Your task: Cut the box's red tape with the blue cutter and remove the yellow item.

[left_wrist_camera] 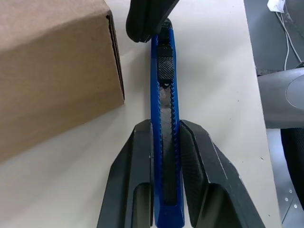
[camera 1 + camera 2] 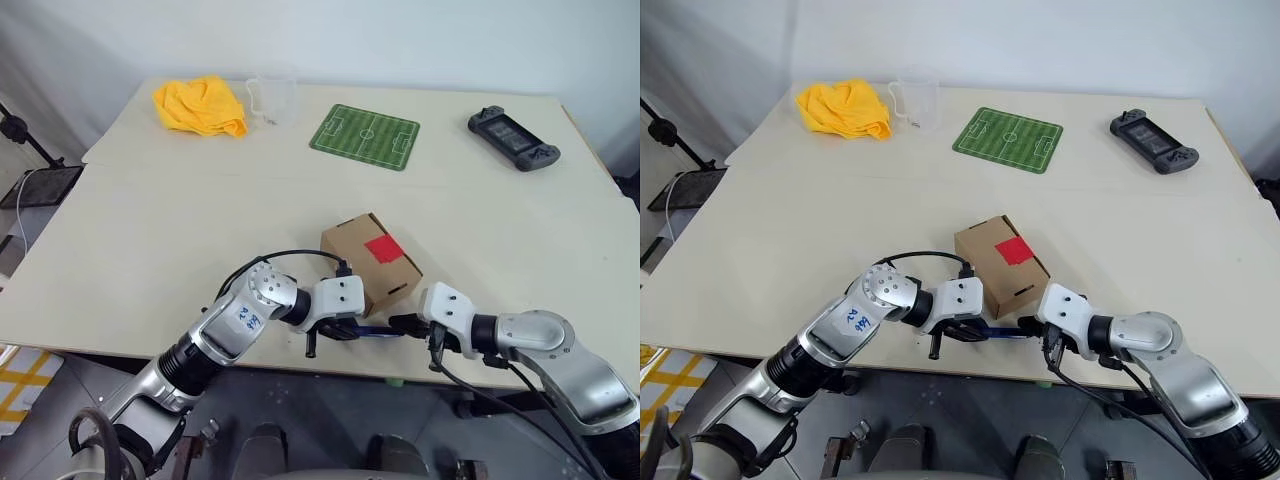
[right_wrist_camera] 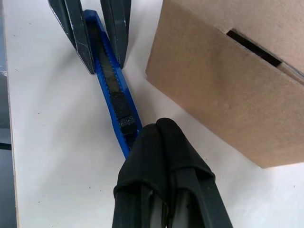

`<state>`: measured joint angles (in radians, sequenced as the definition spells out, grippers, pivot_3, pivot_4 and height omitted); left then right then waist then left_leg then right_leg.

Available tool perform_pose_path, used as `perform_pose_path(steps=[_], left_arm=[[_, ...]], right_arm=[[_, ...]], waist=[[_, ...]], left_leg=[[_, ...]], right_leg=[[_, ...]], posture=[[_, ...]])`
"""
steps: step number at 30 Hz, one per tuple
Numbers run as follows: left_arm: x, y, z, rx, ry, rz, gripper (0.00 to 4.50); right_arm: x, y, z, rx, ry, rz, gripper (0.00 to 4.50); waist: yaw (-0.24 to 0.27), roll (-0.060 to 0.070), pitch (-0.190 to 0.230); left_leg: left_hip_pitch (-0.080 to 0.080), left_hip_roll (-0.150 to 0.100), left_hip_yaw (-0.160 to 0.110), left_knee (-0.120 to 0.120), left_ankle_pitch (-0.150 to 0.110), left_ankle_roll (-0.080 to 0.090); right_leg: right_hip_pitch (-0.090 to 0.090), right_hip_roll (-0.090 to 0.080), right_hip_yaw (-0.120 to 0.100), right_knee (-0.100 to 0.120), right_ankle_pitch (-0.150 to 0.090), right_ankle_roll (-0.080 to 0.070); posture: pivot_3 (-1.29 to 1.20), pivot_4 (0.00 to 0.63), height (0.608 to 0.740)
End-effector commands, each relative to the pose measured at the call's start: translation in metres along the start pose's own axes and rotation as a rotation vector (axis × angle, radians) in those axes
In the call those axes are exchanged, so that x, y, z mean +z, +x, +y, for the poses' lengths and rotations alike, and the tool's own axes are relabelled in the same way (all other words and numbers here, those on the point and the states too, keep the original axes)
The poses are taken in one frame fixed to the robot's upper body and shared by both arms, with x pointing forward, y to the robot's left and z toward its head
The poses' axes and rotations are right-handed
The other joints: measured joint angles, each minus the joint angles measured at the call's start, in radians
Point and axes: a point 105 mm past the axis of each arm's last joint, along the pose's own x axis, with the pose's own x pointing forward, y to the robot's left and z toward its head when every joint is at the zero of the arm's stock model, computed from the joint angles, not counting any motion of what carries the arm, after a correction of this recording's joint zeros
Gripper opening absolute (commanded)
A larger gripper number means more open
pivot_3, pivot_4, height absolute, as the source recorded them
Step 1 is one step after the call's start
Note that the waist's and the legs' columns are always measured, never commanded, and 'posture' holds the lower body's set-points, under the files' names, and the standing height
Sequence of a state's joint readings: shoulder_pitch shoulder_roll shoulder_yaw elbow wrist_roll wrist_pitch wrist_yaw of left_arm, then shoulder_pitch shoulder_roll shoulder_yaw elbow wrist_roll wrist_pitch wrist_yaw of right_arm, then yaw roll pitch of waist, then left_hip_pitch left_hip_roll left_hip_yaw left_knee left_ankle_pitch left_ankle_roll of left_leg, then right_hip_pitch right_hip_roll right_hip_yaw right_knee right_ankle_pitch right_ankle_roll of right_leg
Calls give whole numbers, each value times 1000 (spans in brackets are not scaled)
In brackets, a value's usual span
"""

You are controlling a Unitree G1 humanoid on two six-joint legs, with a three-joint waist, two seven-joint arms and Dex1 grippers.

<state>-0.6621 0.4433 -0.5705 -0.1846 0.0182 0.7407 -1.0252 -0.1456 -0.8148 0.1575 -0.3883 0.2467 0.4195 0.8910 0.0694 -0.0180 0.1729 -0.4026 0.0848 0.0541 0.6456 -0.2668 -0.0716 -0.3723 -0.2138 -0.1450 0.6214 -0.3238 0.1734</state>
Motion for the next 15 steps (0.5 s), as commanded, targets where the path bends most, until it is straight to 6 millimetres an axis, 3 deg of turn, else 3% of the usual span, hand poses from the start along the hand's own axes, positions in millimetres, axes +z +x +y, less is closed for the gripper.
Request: perform_pose_path(steps=[1, 10, 15], left_arm=[[-21, 12, -16, -79, -70, 69, 461], [-21, 10, -14, -82, -71, 76, 461], [-21, 10, -14, -85, -71, 79, 461]], right_arm=[[1, 5, 13, 67, -33, -19, 13], [-12, 2, 11, 93, -71, 12, 13], [-13, 11, 22, 152, -115, 4, 13]], waist=[[0, 0, 0], [-1, 0, 0], [-2, -1, -2]], left_leg=[[0, 0, 0, 0, 0, 0], [0, 0, 0, 0, 0, 0], [0, 0, 0, 0, 0, 0]], right_leg=[[0, 0, 0, 0, 0, 0], [0, 0, 0, 0, 0, 0], [0, 0, 0, 0, 0, 0]], posture=[[0, 150, 740], [0, 150, 740], [0, 150, 740]])
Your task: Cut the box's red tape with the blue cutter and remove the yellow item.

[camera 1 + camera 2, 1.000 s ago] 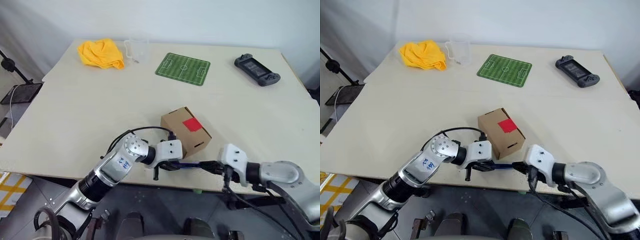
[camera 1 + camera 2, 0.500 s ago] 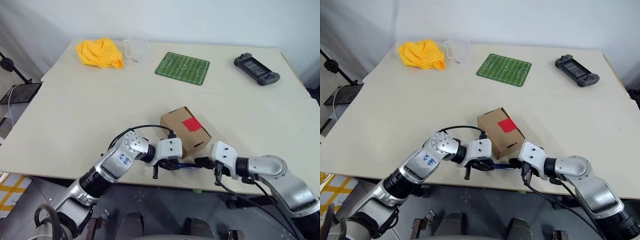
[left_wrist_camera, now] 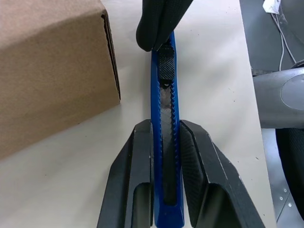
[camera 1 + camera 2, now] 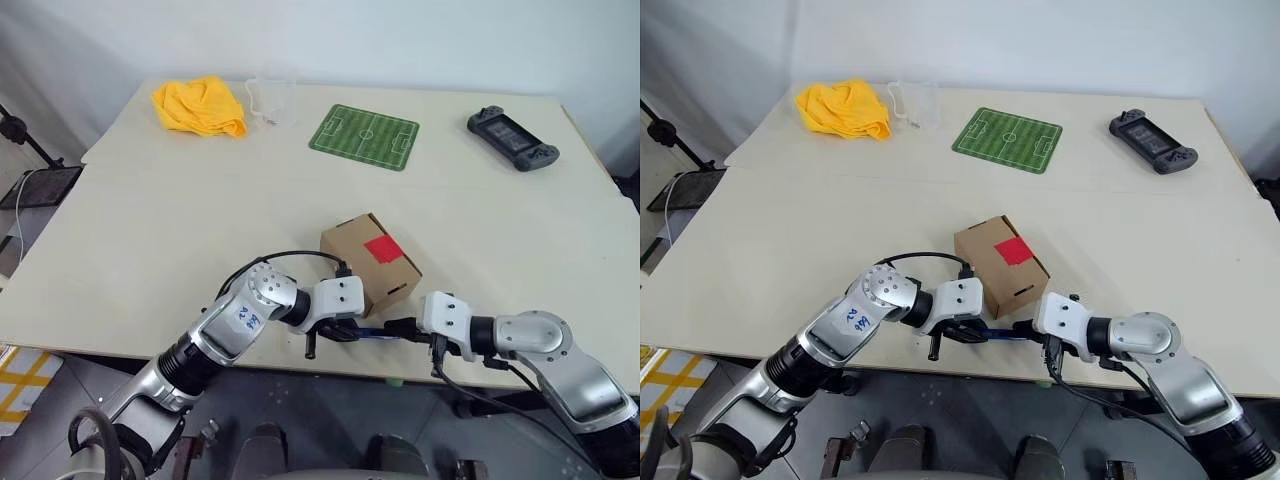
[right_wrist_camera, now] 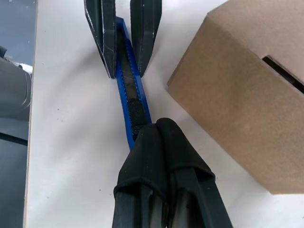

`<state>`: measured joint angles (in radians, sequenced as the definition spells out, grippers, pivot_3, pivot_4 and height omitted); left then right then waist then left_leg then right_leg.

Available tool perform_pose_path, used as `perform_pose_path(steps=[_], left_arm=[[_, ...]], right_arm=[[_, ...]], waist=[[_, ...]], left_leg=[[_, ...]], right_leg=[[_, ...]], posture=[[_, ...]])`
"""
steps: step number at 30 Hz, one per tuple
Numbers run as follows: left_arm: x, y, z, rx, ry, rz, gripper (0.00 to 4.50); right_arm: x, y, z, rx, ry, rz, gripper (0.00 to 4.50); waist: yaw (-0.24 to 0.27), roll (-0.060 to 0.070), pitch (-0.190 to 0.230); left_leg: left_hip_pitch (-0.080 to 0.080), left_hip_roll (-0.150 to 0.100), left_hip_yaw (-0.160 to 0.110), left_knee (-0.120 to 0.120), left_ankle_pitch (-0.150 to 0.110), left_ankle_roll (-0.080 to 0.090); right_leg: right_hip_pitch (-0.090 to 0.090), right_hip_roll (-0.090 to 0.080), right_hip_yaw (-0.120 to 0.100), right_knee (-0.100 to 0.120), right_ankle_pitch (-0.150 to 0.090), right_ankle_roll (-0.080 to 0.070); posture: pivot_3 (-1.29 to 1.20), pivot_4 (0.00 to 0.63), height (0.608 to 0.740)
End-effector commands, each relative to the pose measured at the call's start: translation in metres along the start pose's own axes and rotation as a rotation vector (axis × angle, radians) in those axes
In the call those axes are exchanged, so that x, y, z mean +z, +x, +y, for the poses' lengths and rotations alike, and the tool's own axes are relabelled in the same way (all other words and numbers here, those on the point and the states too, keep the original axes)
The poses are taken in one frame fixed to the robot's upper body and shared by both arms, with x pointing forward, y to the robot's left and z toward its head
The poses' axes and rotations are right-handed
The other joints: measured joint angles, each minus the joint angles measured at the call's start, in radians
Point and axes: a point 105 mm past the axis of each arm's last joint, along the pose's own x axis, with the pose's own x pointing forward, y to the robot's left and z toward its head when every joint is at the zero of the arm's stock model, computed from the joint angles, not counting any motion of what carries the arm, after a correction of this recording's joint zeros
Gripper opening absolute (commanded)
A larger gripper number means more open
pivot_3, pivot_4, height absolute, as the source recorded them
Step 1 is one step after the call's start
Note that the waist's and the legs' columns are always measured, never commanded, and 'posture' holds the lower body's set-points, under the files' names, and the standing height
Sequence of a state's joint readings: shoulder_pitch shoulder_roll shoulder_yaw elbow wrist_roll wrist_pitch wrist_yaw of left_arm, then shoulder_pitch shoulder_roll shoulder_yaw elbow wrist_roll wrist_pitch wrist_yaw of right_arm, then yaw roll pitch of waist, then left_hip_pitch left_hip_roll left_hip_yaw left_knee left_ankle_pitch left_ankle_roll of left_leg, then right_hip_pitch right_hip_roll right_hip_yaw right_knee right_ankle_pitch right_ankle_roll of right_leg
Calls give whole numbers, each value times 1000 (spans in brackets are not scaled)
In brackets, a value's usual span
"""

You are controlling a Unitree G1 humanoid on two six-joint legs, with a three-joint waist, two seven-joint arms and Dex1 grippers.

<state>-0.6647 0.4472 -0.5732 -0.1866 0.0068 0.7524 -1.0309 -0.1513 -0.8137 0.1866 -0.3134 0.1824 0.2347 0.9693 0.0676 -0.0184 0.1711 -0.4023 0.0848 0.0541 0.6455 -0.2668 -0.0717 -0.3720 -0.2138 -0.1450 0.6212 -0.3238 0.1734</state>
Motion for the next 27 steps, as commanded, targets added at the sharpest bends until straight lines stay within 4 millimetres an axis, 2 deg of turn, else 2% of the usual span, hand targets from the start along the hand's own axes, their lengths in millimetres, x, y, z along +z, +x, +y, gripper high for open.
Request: perform_pose_path(steps=[1, 9, 27], left_arm=[[-21, 10, -13, -75, -61, 80, 461], [-20, 11, -13, -87, -56, 85, 461], [-19, 14, -11, -91, -51, 84, 461]], right_arm=[[-7, 12, 20, 95, 5, 13, 13], [5, 32, 26, 109, -18, -34, 13], [17, 48, 30, 105, -32, -80, 13]], waist=[[-1, -1, -1], [-15, -3, -7], [-16, -5, -11]], left_leg=[[0, 0, 0, 0, 0, 0], [0, 0, 0, -1, 0, 0], [2, 0, 0, -1, 0, 0]], right_leg=[[0, 0, 0, 0, 0, 0], [0, 0, 0, 0, 0, 0], [2, 0, 0, 0, 0, 0]], posture=[[0, 150, 740], [0, 150, 740], [0, 150, 740]])
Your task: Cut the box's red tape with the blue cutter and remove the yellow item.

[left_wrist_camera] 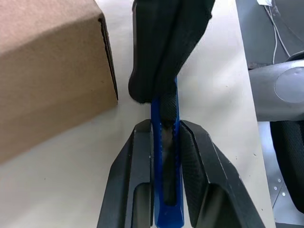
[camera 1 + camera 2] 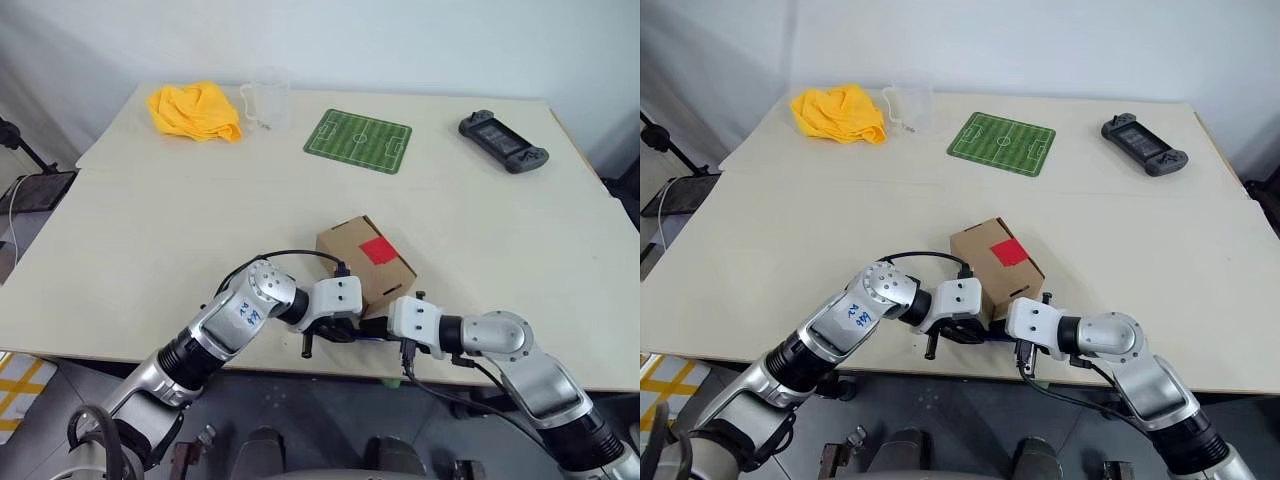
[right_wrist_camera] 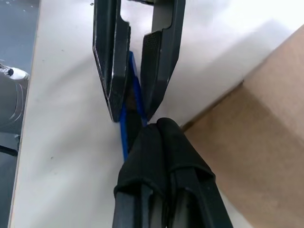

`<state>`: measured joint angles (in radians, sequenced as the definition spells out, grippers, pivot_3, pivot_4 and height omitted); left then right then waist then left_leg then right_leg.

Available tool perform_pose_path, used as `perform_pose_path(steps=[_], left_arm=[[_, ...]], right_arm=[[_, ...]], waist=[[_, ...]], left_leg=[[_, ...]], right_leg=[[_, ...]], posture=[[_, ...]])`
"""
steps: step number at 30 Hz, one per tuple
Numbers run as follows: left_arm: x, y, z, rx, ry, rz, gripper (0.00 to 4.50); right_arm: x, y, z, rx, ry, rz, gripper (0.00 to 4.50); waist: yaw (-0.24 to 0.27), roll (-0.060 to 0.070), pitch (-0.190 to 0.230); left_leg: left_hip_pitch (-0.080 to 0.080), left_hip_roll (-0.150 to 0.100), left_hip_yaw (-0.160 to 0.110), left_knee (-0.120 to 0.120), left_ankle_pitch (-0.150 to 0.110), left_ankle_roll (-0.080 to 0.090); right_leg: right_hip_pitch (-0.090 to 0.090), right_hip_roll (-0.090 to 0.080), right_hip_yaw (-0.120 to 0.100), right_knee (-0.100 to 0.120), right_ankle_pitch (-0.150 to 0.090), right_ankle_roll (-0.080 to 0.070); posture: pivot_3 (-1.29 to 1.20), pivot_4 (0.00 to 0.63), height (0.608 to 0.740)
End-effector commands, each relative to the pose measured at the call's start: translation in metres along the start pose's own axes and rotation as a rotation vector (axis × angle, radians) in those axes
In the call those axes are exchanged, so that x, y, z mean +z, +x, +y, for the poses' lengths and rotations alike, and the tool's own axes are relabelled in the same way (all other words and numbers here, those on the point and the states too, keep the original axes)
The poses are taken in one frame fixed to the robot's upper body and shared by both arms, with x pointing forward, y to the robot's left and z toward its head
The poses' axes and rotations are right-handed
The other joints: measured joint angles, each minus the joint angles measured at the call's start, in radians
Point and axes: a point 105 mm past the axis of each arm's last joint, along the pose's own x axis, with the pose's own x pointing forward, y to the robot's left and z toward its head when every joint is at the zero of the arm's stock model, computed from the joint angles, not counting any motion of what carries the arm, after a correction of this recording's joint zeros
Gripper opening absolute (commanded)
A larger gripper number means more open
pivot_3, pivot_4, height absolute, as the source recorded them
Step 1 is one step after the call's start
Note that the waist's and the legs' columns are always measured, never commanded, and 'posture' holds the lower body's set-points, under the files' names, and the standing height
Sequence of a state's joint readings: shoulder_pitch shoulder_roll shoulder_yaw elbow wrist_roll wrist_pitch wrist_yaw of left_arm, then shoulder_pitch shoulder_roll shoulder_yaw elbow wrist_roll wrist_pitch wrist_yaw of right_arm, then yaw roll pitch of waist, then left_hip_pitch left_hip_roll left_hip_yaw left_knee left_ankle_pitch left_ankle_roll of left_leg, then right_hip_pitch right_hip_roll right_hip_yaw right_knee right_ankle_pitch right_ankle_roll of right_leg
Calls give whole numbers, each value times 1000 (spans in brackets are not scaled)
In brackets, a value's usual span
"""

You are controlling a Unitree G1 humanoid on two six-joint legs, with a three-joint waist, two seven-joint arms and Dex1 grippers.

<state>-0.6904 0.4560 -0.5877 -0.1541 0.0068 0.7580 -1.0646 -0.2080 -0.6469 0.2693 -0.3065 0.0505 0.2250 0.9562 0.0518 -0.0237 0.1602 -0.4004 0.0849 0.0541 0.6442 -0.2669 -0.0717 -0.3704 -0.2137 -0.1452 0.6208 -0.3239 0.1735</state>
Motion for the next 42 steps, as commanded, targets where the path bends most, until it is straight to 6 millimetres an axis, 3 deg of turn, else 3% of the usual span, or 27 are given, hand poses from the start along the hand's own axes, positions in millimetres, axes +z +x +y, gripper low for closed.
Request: perform_pose_path(steps=[1, 5, 9, 15, 18, 22, 24, 29, 36, 42], left_arm=[[-15, 15, -12, -61, -41, 54, 461], [-15, 16, -13, -65, -40, 52, 461], [-14, 15, -14, -75, -28, 42, 461], [-3, 3, -23, -134, 72, -87, 461], [8, -11, -26, -139, 233, -185, 461], [17, -22, -26, -117, 407, -224, 461], [28, -25, -23, -88, 458, -255, 461], [52, -28, -20, -31, 596, -294, 461], [60, -28, -13, 5, 647, -290, 461], [61, -27, -13, 13, 647, -291, 461]], right_arm=[[0, 13, 21, 89, 31, -19, 13], [4, 12, 20, 75, 32, -35, 13], [9, -3, 13, 36, 51, -61, 13], [37, -59, 6, -29, 216, -179, 13], [56, -96, 0, -57, 369, -190, 880], [71, -116, 0, -18, 609, -144, 2187], [82, -119, 5, 35, 684, -136, 2909], [84, -110, 10, 40, 949, -22, 4464], [61, -85, -1, -53, 1089, -1, 4464], [49, -77, -1, -69, 1140, 41, 4464]], waist=[[0, 0, 0], [0, 0, 0], [3, 0, 0], [2, 1, 1], [-2, 7, 4], [0, 6, 6], [1, 6, 6], [2, 2, 8], [-1, -1, 10], [2, 0, 11]], left_leg=[[0, 0, 0, 0, 0, 0], [0, 0, 0, 0, 0, 0], [0, 0, 0, 0, 0, 0], [-2, 0, 0, 0, 0, 0], [-2, 0, 0, 0, -1, 0], [-3, 0, -1, 1, -1, 0], [-4, 0, 0, 1, -1, 1], [-5, 0, 0, 2, -2, 2], [-6, 0, 0, 2, -2, 2], [-7, 0, 0, 3, -2, 2]], right_leg=[[0, 0, 0, 0, 0, 0], [0, 0, 0, 0, 0, 0], [0, 0, 0, 0, 0, 0], [-1, 0, 0, -1, 0, 0], [-2, 0, 0, -1, 0, 0], [-3, 0, -1, -1, 1, -1], [-2, 0, -1, -1, 1, -1], [-2, 0, -1, -2, 2, -1], [-3, 0, -1, -3, 3, 1], [-4, 0, -1, -3, 3, 1]], posture=[[0, 150, 740], [0, 150, 740], [0, 150, 740], [0, 150, 740], [0, 150, 740], [0, 150, 740], [0, 150, 740], [0, 150, 740], [0, 150, 740], [0, 150, 740]])
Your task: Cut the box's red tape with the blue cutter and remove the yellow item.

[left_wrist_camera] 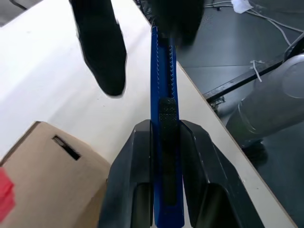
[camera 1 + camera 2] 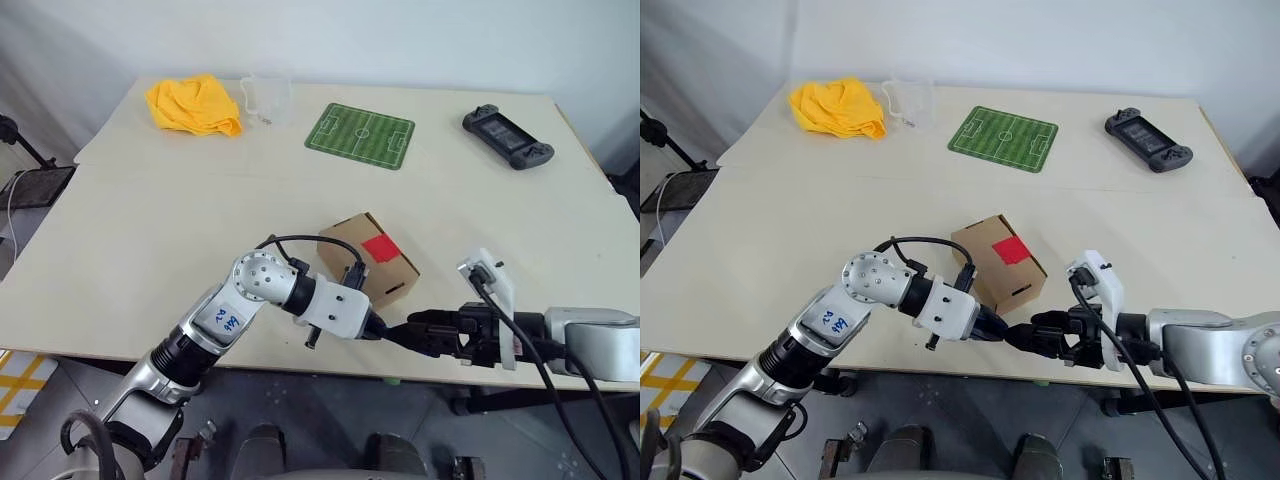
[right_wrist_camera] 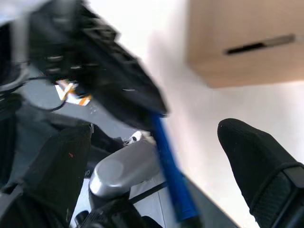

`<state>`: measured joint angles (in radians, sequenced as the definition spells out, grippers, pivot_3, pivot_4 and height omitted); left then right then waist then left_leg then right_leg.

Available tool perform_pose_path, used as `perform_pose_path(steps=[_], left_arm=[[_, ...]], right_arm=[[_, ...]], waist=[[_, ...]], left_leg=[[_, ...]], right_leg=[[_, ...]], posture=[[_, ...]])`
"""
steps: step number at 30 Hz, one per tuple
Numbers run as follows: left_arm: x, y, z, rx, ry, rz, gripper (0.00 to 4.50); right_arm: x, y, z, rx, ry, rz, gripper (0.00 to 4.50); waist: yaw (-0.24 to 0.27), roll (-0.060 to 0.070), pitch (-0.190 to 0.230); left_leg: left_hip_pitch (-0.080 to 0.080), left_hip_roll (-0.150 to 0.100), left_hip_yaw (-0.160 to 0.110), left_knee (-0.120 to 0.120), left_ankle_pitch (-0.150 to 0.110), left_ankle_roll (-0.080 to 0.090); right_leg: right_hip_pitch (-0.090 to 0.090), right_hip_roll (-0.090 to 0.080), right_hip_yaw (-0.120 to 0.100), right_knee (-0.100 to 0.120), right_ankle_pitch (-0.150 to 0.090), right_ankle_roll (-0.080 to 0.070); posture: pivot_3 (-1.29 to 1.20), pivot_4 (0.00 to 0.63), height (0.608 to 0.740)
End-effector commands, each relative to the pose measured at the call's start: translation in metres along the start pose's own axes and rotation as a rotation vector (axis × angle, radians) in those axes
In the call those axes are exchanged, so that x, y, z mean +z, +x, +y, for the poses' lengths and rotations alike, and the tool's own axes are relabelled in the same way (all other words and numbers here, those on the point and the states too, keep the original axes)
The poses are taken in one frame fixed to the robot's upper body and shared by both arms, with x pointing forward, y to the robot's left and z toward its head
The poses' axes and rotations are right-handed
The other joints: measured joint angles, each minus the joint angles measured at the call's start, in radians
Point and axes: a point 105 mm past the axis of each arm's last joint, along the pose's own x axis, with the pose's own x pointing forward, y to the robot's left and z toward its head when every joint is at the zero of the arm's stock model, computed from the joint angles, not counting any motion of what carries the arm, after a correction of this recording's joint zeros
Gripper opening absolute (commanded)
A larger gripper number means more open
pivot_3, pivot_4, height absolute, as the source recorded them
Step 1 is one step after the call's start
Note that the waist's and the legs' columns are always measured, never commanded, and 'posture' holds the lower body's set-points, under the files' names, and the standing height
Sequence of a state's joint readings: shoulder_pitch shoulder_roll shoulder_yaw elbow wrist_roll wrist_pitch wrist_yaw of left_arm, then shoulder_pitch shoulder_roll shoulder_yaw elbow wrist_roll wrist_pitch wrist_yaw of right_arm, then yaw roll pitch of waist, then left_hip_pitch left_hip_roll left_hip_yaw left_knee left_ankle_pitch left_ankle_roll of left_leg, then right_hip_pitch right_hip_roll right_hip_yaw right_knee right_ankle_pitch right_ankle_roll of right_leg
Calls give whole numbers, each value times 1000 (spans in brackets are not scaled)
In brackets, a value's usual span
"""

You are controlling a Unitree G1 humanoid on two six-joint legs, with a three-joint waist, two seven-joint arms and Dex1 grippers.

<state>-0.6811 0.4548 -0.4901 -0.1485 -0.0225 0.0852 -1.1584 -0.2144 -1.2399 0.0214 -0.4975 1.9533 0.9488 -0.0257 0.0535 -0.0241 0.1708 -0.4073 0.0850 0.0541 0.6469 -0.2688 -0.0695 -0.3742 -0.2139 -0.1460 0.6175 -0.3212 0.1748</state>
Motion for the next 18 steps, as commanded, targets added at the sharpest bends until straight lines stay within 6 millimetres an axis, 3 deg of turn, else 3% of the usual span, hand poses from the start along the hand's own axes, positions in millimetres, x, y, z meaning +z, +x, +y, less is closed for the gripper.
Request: perform_pose_path(steps=[1, 12, 15, 18], left_arm=[[9, -1, 5, 22, 48, -8, 461], [6, -1, 8, 26, 60, 4, 461], [5, -1, 10, 28, 61, 10, 461], [7, 0, 11, 27, 62, 4, 461]], right_arm=[[-1, 2, 2, 23, 25, -7, 4464], [-4, 9, 2, 30, 60, -25, 4464], [-4, 12, 3, 38, 69, -39, 3885], [-6, 13, 5, 44, 69, -32, 2918]], waist=[[0, 0, 0], [0, 0, 0], [0, 0, 0], [0, 0, 0]], left_leg=[[0, 0, 0, 0, 0, 0], [0, 0, 0, 0, 0, 0], [0, 0, 0, 0, 0, 0], [0, 0, 0, 0, 0, 0]], right_leg=[[0, 0, 0, 0, 0, 0], [0, 0, 0, 0, 0, 0], [0, 0, 0, 0, 0, 0], [0, 0, 0, 0, 0, 0]], posture=[[0, 150, 740], [0, 150, 740], [0, 150, 740], [0, 150, 740]])
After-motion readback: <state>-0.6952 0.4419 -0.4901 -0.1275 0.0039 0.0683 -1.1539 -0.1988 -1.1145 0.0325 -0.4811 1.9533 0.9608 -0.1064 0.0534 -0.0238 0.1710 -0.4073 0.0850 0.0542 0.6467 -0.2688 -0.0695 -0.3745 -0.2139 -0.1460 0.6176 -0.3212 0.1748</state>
